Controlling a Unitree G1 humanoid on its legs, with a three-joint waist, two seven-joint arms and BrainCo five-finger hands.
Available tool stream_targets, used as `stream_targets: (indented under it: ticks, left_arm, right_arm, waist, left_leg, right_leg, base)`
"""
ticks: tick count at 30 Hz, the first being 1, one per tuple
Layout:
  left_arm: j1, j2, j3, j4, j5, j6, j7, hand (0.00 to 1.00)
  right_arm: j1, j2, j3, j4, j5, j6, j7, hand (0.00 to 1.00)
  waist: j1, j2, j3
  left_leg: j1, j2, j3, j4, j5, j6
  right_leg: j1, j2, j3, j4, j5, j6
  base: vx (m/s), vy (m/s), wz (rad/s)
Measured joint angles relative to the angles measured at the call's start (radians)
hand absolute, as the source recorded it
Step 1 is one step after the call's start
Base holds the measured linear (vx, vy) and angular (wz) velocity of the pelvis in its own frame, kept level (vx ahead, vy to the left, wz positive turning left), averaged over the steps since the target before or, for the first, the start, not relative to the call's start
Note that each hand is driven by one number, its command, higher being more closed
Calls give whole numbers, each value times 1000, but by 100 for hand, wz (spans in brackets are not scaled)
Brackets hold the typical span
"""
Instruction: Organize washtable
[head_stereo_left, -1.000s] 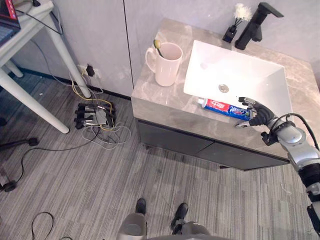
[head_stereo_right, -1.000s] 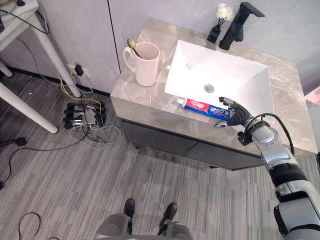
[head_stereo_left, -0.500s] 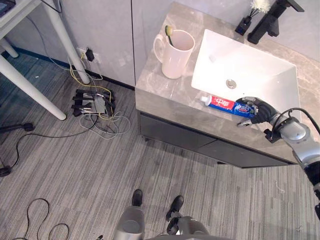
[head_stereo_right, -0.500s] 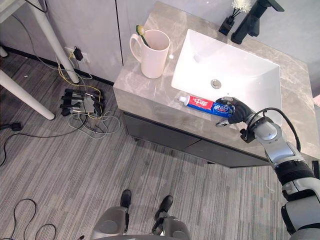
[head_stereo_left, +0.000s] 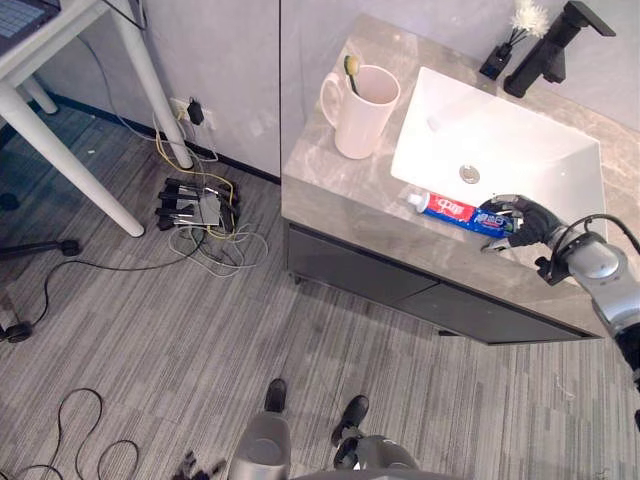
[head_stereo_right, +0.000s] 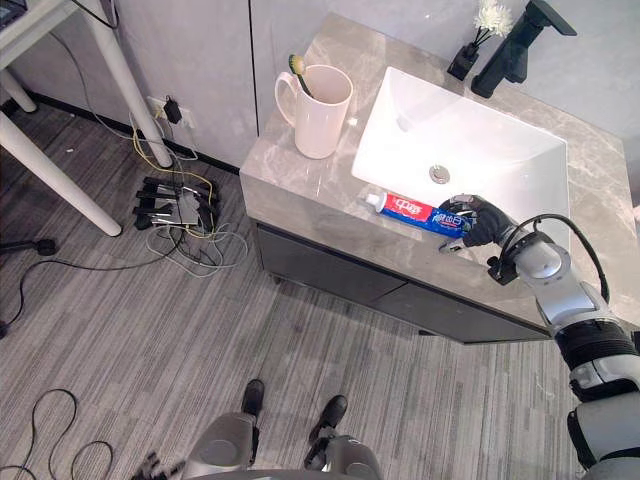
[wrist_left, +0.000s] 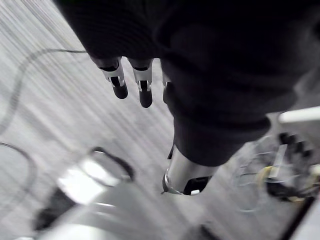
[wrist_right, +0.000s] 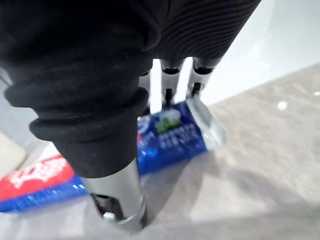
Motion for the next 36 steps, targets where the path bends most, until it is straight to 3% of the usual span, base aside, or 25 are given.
stream_targets:
  ticks: [3, 6, 13, 14, 23, 29, 36]
  left_arm:
    - [-7, 1, 7, -241, -36, -36, 2, 0]
    - [-8, 20, 10, -345, -41, -58, 2, 0]
    - [0, 19, -49, -362, -40, -51, -25, 0]
    - [0, 13, -69, -362, -40, -50, -41, 0]
    - [26, -7, -182, -304, -40, -38, -87, 0]
    - [36, -9, -208, -180, -30, -11, -87, 0]
    - [32, -6, -228, -89, -10, -12, -86, 0]
  right_arm:
    - [-40, -6, -50, -76, 51, -36, -24, 100]
    - [-72, -8, -50, -101, 89, -44, -31, 100]
    - [-74, -8, -41, -100, 106, -39, -26, 100]
    - [-74, -8, -40, -99, 106, -39, -20, 0]
    - [-76, -8, -21, -35, 102, -36, -21, 0]
    - [-78, -6, -19, 22, 77, -34, -25, 0]
    - [-49, 38, -12, 64, 26, -15, -23, 0]
  waist:
    - [-1, 22, -21]
    - [1, 43, -48]
    - [10, 58, -77]
    - [10, 57, -84]
    - [7, 57, -135]
    - [7, 53, -138]
    - [9, 49, -138]
  left_leg:
    - [3, -1, -11, 5, 0, 0]
    - [4, -2, -13, 7, 0, 0]
    - [12, 0, -11, 9, 0, 0]
    - [13, 0, -9, 9, 0, 0]
    - [17, 2, 8, 5, 0, 0]
    - [17, 2, 10, 2, 2, -3]
    - [12, -1, 3, -9, 13, -8]
  right_leg:
    - [11, 0, -6, 0, 0, 0]
    - [15, -1, -10, -1, 0, 0]
    - [32, 2, -12, -14, -1, 0]
    - [31, 2, -9, -15, -1, 0]
    - [27, 1, 4, -15, -1, 1]
    - [23, 1, 6, -13, -1, 1]
    - [15, 1, 4, -13, -1, 1]
  base:
    - [-10, 34, 12]
    - [6, 29, 5]
    - [-1, 5, 0]
    - [-19, 16, -4]
    - [-15, 17, -5]
    - [0, 0, 0]
    - [0, 2, 0]
